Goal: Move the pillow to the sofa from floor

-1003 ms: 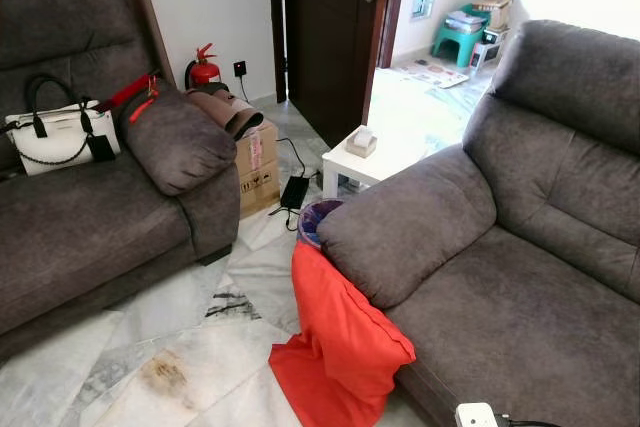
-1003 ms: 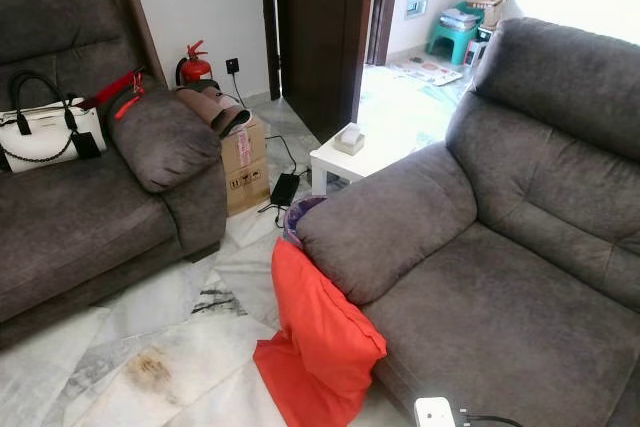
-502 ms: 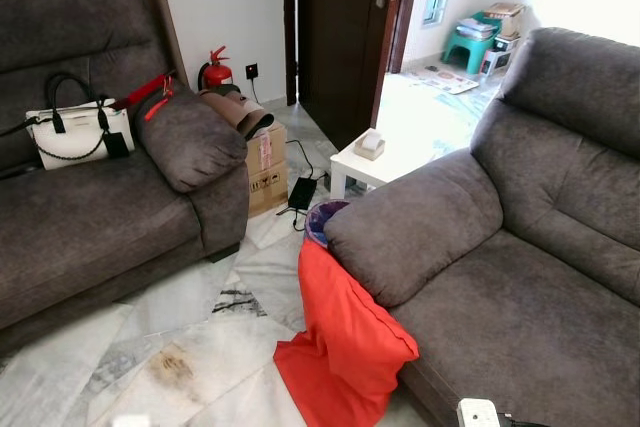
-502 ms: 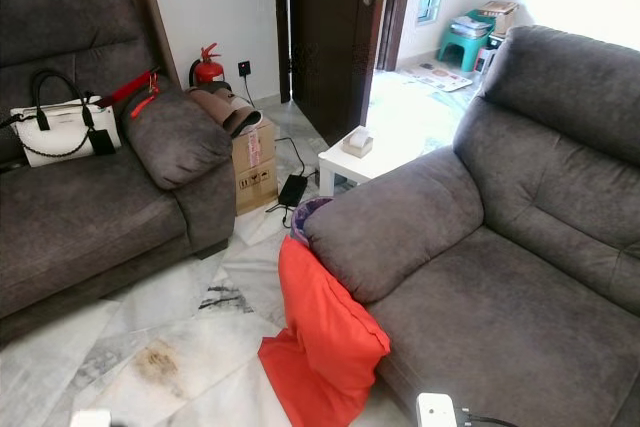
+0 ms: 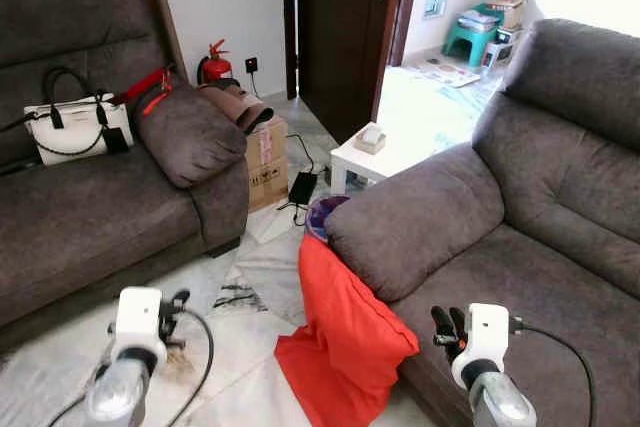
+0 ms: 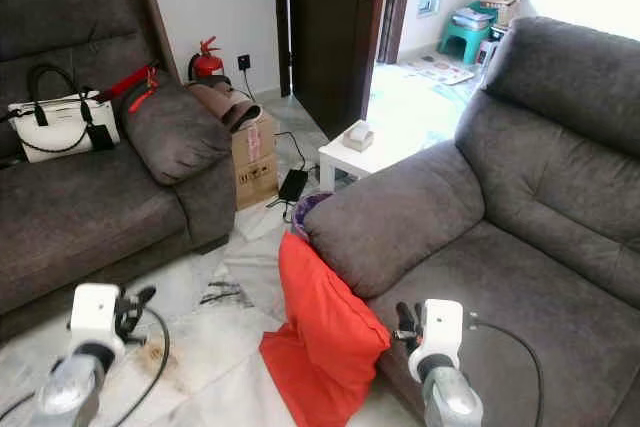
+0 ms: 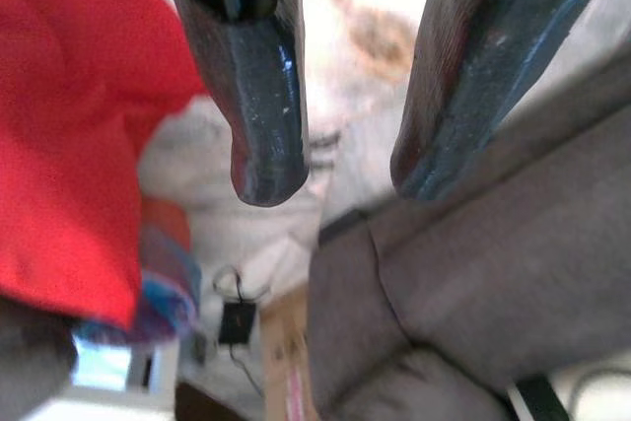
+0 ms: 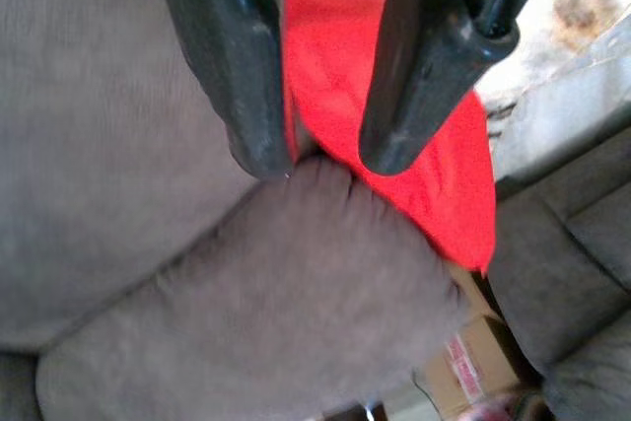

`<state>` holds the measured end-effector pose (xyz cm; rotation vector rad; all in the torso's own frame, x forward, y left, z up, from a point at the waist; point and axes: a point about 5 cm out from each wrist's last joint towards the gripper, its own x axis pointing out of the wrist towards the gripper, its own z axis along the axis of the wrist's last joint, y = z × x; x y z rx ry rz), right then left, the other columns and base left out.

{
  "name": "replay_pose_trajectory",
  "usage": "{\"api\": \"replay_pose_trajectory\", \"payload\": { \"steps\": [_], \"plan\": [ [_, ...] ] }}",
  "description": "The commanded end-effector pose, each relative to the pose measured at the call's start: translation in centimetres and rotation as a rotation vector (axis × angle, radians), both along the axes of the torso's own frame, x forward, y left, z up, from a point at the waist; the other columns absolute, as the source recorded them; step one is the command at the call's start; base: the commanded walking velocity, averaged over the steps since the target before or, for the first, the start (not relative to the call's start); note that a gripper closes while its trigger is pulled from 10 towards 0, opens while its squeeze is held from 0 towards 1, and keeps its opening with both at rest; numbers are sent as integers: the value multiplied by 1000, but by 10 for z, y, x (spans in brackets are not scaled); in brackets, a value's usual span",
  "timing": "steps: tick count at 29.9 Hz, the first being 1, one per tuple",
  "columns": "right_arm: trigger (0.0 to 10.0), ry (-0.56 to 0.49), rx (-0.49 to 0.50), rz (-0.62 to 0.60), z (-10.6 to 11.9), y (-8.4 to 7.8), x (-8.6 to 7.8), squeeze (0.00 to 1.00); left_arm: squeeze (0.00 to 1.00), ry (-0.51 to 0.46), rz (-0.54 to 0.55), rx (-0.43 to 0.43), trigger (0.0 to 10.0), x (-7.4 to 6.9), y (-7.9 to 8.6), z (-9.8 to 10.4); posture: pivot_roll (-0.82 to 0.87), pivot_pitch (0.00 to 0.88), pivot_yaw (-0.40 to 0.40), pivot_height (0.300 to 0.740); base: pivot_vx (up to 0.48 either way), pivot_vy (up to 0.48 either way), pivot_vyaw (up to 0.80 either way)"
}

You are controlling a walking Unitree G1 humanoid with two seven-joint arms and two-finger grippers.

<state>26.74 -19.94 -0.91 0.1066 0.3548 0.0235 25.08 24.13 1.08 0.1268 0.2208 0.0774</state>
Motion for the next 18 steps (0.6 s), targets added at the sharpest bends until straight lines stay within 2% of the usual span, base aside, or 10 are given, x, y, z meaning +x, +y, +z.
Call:
{"api": "replay_pose_trajectory", "payload": {
  "steps": [1,5,11,13,15,18],
  "plan": [
    [10000,-50,-4,26,5,6,2,0,0,-27,-11,16,10000,1,-2,4,-22,0,52,740,0,0,0],
    [10000,-68,-28,34,4,9,-2,0,0,-20,13,-3,10000,-4,-3,1,-30,0,54,740,0,0,0],
    [10000,-38,-12,4,4,9,1,0,0,-34,10,-30,10000,6,-13,6,-19,0,48,730,0,0,0],
    [10000,-42,-19,19,4,11,2,0,0,-38,11,-36,10000,6,-14,7,-19,0,48,720,0,0,0],
    [10000,-92,-49,43,9,14,2,0,0,-39,12,-35,10000,4,-14,7,-29,0,52,710,0,0,0],
    [10000,-74,-38,22,6,12,0,0,0,-37,13,-27,10000,4,-15,7,-16,0,50,710,0,0,0]
  ]
}}
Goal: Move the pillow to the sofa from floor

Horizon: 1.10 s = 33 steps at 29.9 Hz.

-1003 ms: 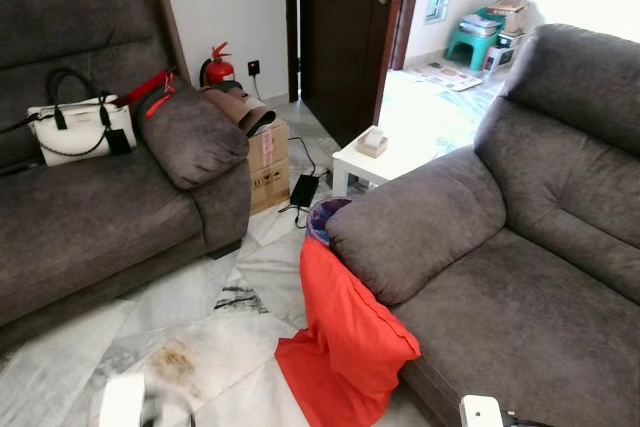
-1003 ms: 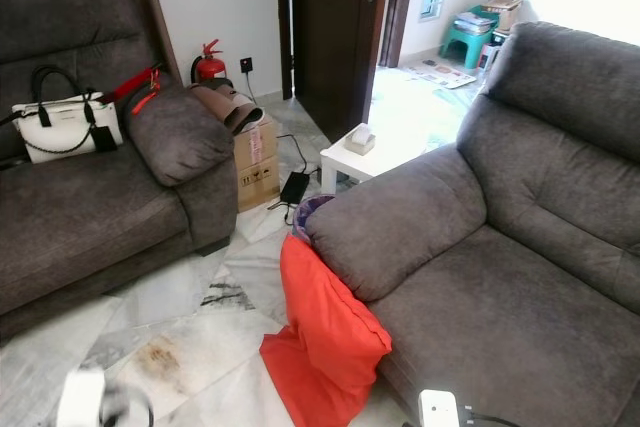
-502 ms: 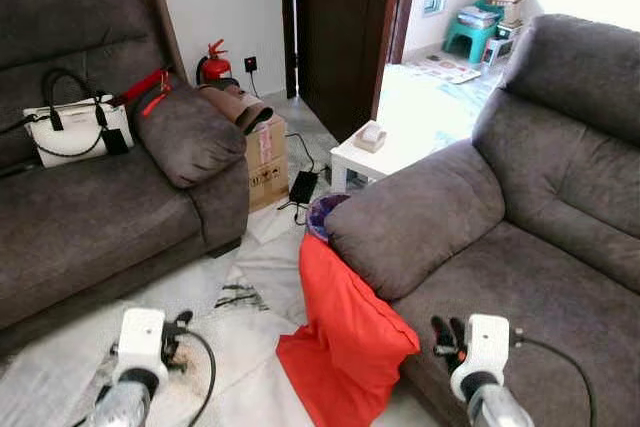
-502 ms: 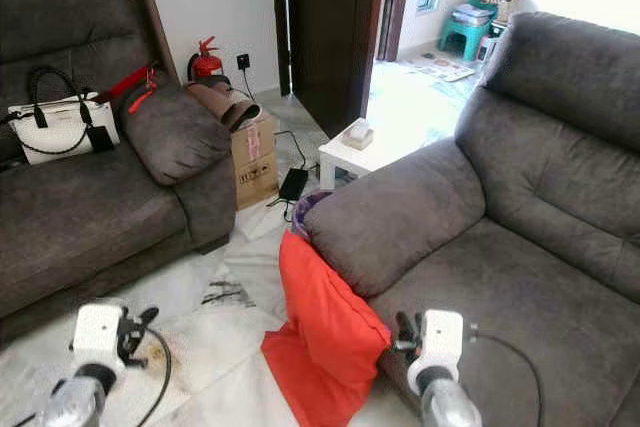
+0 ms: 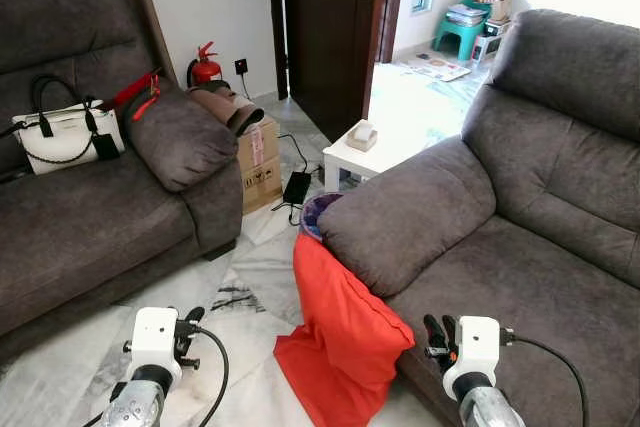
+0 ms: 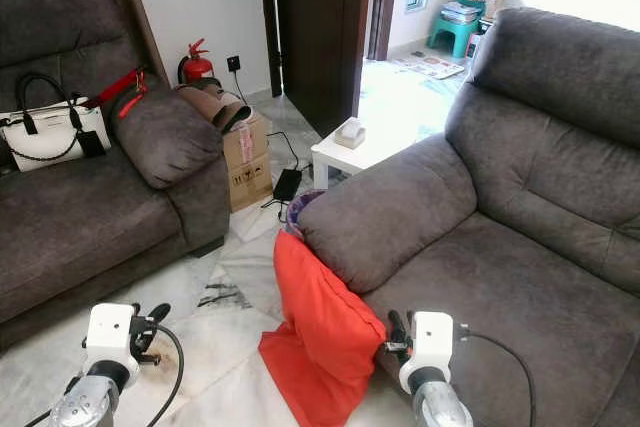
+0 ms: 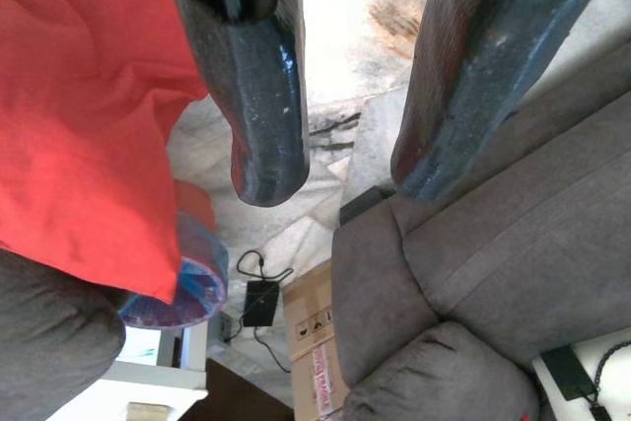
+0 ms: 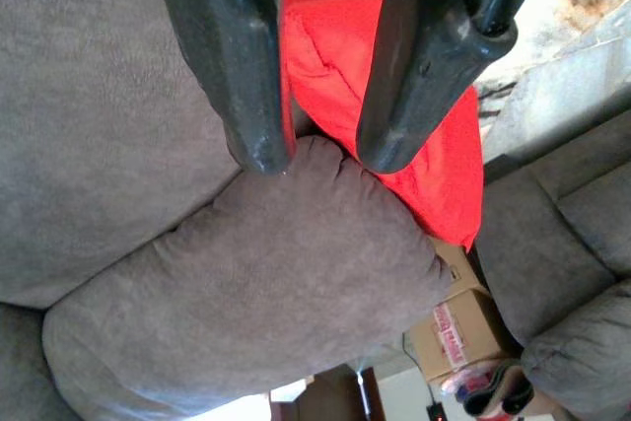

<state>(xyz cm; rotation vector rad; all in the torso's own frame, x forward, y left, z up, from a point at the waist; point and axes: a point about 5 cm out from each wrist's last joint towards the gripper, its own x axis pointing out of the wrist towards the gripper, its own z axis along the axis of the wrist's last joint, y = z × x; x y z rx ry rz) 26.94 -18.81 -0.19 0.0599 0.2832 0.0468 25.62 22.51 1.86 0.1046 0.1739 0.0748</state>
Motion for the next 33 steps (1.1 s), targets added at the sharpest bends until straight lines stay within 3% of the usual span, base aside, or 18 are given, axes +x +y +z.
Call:
{"api": "replay_pose_trajectory", "payload": {
  "steps": [1,5,18,24,33],
  "plan": [
    [10000,-1,3,-5,-1,1,-2,0,0,11,16,-7,10000,-1,1,-1,-16,0,50,710,0,0,0],
    [10000,15,-22,19,-4,4,-5,0,0,6,15,-1,10000,0,3,1,-16,0,58,710,0,0,0],
    [10000,-4,0,-33,2,-10,-1,0,0,-8,35,0,10000,3,8,6,-10,0,43,710,0,0,0],
    [10000,3,6,-8,3,-5,3,0,0,19,33,-22,10000,-5,3,-1,37,0,39,710,0,0,0],
    [10000,-5,11,24,6,4,9,0,0,4,39,-20,10000,-2,11,5,35,0,29,710,258,0,0]
  ]
}}
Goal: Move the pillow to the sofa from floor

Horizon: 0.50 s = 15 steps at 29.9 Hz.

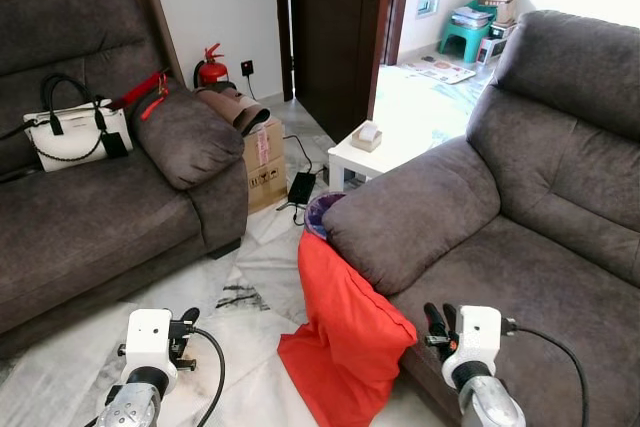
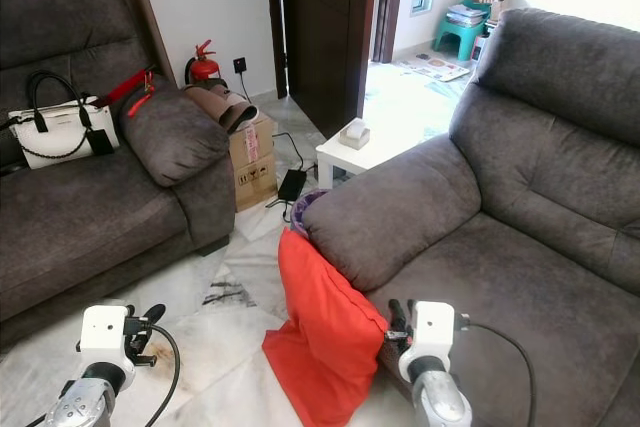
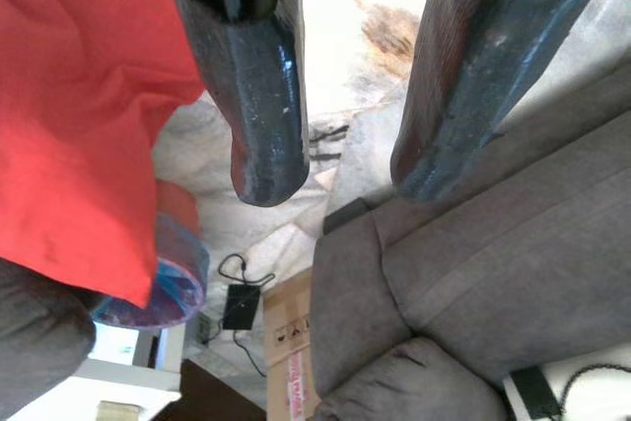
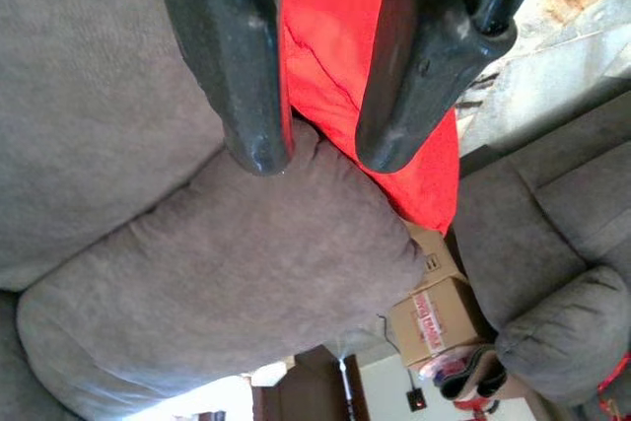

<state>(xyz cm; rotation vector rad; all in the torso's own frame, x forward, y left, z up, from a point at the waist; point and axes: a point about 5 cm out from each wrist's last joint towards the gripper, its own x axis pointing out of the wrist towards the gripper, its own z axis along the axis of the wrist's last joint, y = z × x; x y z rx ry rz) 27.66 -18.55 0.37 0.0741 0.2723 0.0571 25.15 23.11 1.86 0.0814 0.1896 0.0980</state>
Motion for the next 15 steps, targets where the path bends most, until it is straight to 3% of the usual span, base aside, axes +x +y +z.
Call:
{"api": "replay_pose_trajectory", "payload": {
  "steps": [1,5,15],
  "plan": [
    [10000,5,-7,17,1,0,2,0,0,-11,16,4,10000,3,6,5,37,0,29,710,326,0,0],
    [10000,11,-11,-23,2,-9,3,0,0,-13,30,11,10000,3,12,7,35,0,41,710,349,0,0],
    [10000,33,-1,-57,-4,-7,-2,0,0,0,-6,57,10000,7,21,12,38,0,64,710,372,0,0]
  ]
}}
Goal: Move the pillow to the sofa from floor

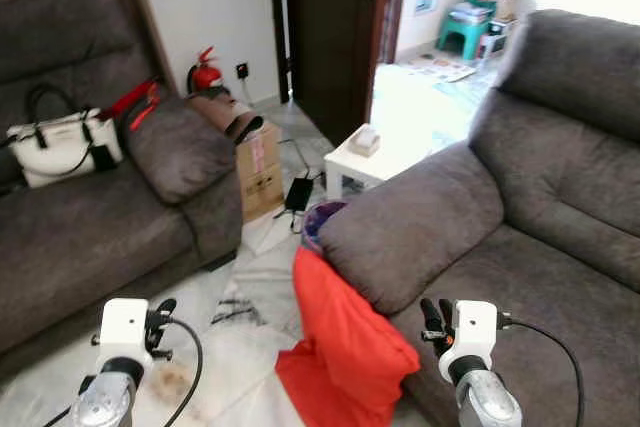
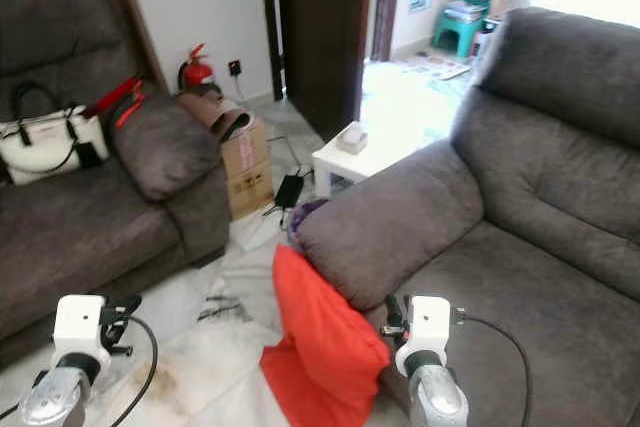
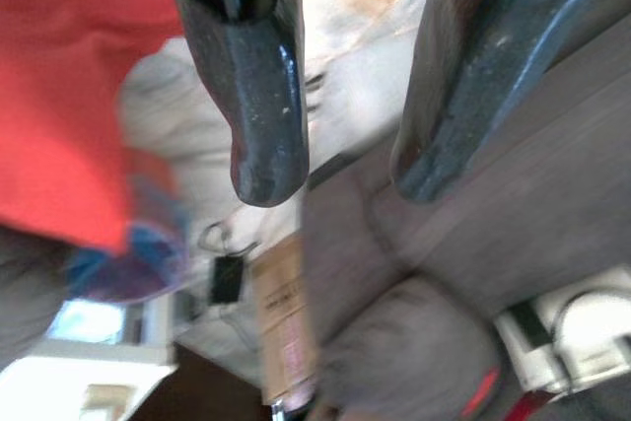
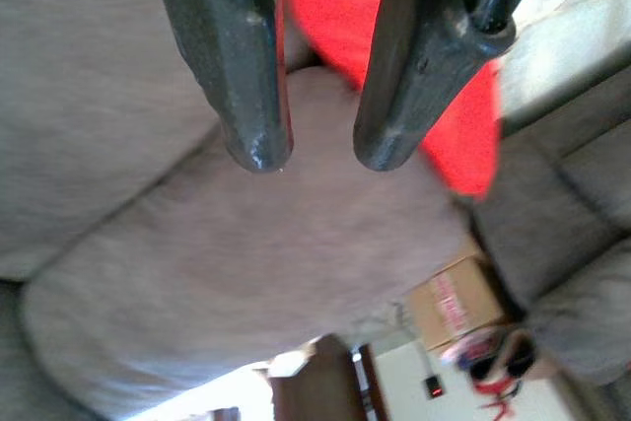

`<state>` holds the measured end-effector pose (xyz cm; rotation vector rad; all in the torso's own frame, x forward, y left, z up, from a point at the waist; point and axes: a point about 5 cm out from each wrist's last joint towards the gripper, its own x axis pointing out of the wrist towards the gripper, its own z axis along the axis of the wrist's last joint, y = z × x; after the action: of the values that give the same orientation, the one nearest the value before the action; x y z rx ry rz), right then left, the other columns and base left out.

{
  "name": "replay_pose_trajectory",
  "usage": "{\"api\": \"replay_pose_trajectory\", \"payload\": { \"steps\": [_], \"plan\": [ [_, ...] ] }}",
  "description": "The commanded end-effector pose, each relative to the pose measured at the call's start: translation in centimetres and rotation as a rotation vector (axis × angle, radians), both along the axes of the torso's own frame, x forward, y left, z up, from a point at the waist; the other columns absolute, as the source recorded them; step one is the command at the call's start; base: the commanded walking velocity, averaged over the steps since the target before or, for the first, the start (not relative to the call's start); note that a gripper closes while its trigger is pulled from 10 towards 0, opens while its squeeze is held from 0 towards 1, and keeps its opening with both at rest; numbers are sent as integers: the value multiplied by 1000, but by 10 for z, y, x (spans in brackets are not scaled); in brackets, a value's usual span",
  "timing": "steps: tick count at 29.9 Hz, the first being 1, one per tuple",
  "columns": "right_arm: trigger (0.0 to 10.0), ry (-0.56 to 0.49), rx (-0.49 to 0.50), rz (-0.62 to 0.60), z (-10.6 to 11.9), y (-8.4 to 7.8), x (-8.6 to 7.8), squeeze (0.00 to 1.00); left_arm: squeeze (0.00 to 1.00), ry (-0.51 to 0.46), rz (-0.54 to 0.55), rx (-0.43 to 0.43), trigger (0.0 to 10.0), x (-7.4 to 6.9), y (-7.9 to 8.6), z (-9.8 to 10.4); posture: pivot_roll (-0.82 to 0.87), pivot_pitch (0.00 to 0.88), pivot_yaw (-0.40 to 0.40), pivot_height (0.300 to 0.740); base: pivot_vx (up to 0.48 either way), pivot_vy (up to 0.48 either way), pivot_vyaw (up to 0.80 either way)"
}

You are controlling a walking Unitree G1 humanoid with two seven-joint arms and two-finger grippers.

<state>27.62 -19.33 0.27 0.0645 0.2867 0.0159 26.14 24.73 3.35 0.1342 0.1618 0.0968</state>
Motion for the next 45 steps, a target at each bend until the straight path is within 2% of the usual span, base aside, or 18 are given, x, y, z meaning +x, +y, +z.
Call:
{"api": "replay_pose_trajectory", "payload": {
  "steps": [1,8,11,12,13,14,18,28,30,36,39,45],
  "plan": [
    [10000,20,16,-20,-4,1,-2,0,0,24,2,4,10000,-2,5,-2,38,0,66,710,375,0,0],
    [10000,33,13,-44,-4,3,0,0,0,35,-68,-16,10000,0,1,-1,47,0,73,710,106,0,0],
    [10000,66,-17,-196,-7,-13,-3,0,0,47,-97,6,10000,0,-2,-3,50,0,77,710,0,0,0],
    [10000,78,-5,-282,-8,-22,-6,0,0,44,-119,16,10000,0,-5,-3,45,0,83,710,0,0,0],
    [10000,78,-5,-282,-8,-22,-6,0,0,44,-119,16,10000,0,-5,-3,45,0,83,710,0,0,0],
    [10000,83,11,-364,-10,-32,-10,0,0,40,-143,17,10000,1,-8,-2,37,0,92,710,0,0,0],
    [10000,89,31,-450,-12,-43,-17,0,0,37,-182,32,10000,4,-13,0,28,0,95,710,0,0,0],
    [10000,29,48,-411,-3,-39,-9,0,0,29,-216,50,10000,9,-19,2,18,0,71,710,0,0,0],
    [10000,27,33,-378,-3,-35,-7,0,0,13,-227,51,10000,14,-22,7,17,0,70,710,0,0,0],
    [10000,24,20,-315,-2,-28,-5,0,0,5,-229,53,10000,15,-23,8,15,0,69,710,0,0,0],
    [10000,28,31,-275,-3,-23,-4,0,0,9,-238,83,10000,15,-23,9,10,0,71,695,0,0,0],
    [10000,35,22,-246,-5,-20,-5,0,0,-1,-224,64,10000,14,-25,9,17,0,65,665,0,0,0]
  ]
}}
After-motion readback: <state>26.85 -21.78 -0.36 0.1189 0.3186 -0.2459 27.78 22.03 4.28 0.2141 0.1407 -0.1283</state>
